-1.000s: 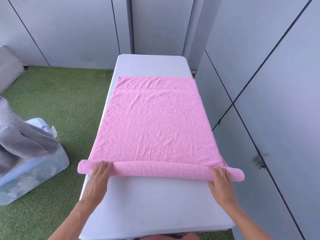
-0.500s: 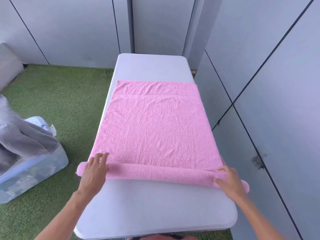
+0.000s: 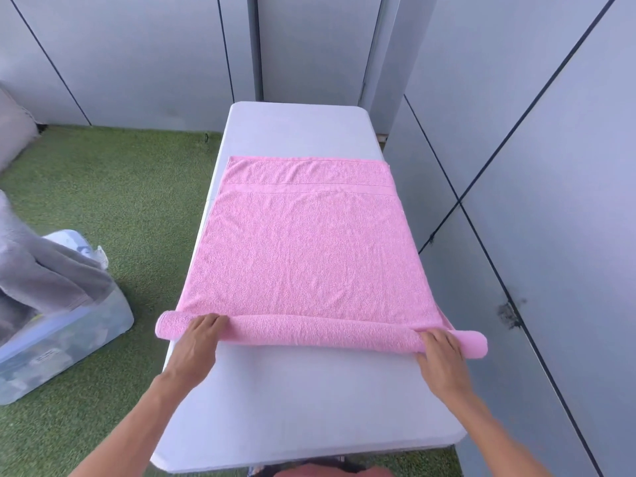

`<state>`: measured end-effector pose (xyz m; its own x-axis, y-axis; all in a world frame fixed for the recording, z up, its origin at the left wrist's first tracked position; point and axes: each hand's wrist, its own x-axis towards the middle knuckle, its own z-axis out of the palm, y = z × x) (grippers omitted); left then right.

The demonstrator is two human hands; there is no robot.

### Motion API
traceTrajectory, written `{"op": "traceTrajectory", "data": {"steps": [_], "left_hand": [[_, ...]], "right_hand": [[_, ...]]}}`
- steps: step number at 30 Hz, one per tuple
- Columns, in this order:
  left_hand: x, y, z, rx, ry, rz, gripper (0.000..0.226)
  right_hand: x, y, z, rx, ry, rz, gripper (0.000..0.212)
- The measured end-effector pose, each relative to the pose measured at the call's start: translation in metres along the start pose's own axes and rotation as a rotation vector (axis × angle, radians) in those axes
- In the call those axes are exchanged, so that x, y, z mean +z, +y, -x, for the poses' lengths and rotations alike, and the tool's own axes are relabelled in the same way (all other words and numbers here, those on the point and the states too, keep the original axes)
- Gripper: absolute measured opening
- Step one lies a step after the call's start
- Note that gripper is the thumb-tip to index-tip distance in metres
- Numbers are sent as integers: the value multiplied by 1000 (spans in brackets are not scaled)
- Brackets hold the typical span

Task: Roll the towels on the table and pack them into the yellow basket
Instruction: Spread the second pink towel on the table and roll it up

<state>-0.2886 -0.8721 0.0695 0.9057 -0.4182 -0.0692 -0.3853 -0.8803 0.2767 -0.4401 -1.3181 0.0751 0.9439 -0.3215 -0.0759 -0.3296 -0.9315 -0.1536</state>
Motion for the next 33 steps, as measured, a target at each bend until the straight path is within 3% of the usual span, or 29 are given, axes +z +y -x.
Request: {"op": "traceTrajectory", "data": {"steps": [3, 5, 7, 9, 11, 12, 14, 17, 22, 24, 27, 29, 33], "left_hand": [[-20, -2, -17, -76, -255, -20, 50], [-35, -1, -26, -130, -552, -34, 51], [-44, 1, -29, -146, -700, 11, 53], [-43, 0, -26, -197, -626, 169, 51], [-34, 1, -18, -192, -285, 223, 53], [-30, 5, -12, -165, -69, 124, 52], [-19, 14, 0, -101, 197, -32, 38], [0, 27, 19, -18, 260, 19, 26], [21, 4, 26, 103, 79, -49, 72], [12, 2, 17, 90, 59, -2, 71], [-3, 5, 2, 34, 45, 11, 48], [-13, 2, -6, -21, -99, -20, 41], [-35, -2, -13, -88, -558, -85, 49]], "right_hand": [[-23, -1, -10, 21, -222, -5, 26], [-36, 6, -13, 88, -432, -85, 24], [-43, 14, -12, 135, -533, -249, 24], [-46, 16, -8, 181, -506, -474, 33], [-43, 11, -4, 237, -270, -611, 36], [-38, 9, 0, 235, -111, -601, 32], [-24, 4, 10, 160, 112, -444, 22], [-4, -8, 32, 112, 201, -137, 21], [10, -5, 34, 59, 30, -13, 61], [7, -1, 26, 47, 13, -30, 59], [-2, -1, 16, 51, -6, -45, 51], [-9, 1, 10, 55, -68, -52, 48], [-23, 9, 3, 27, -309, -42, 39]]}}
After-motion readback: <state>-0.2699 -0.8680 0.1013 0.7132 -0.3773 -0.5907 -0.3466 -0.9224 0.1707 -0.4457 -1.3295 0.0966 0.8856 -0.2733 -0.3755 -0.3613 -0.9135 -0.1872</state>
